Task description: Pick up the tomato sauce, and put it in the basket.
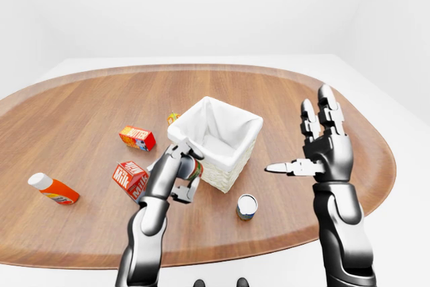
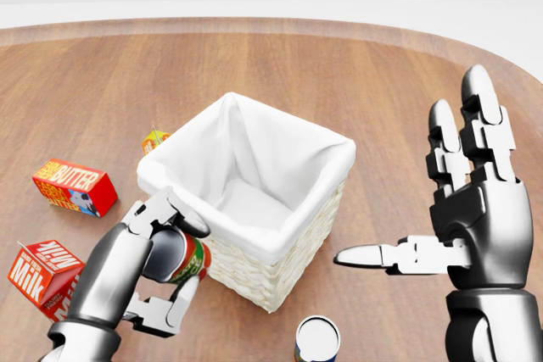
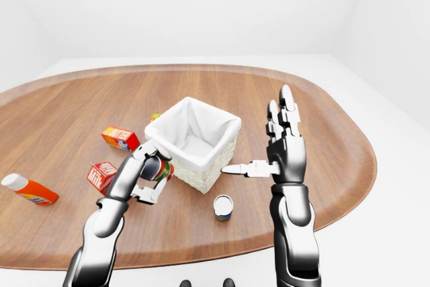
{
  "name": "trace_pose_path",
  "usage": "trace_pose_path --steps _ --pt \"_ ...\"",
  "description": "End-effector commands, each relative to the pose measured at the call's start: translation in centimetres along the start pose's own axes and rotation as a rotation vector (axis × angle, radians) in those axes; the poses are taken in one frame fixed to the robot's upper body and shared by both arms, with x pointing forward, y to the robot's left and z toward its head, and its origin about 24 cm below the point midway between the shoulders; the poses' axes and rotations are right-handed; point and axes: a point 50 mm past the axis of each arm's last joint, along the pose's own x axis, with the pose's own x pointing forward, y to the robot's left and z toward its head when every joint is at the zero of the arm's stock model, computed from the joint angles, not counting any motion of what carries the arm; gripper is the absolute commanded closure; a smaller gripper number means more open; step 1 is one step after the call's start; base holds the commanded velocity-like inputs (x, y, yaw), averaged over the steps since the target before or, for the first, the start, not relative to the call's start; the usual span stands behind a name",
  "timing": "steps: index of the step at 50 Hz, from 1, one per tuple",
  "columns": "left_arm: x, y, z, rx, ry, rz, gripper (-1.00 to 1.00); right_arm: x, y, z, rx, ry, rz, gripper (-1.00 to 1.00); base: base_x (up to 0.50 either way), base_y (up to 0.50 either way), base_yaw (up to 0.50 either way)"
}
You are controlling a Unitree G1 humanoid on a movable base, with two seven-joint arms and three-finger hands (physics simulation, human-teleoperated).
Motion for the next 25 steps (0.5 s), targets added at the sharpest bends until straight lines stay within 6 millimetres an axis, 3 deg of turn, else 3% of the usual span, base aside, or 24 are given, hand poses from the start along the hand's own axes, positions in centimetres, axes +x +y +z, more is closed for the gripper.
trace_pose_path --steps 1,25 --pt "-0.1 1.2 2.2 -0.020 -0.098 0.043 1.00 0.0 0.0 -0.1 0.000 0.002 0.000 -1.00 0.00 0.00 0.00" --pt "0.2 3.0 5.0 0.040 -0.223 0.062 1.00 0.1 -0.1 -0.3 -0.001 0.010 -0.003 -1.00 0.00 0.00 0.00"
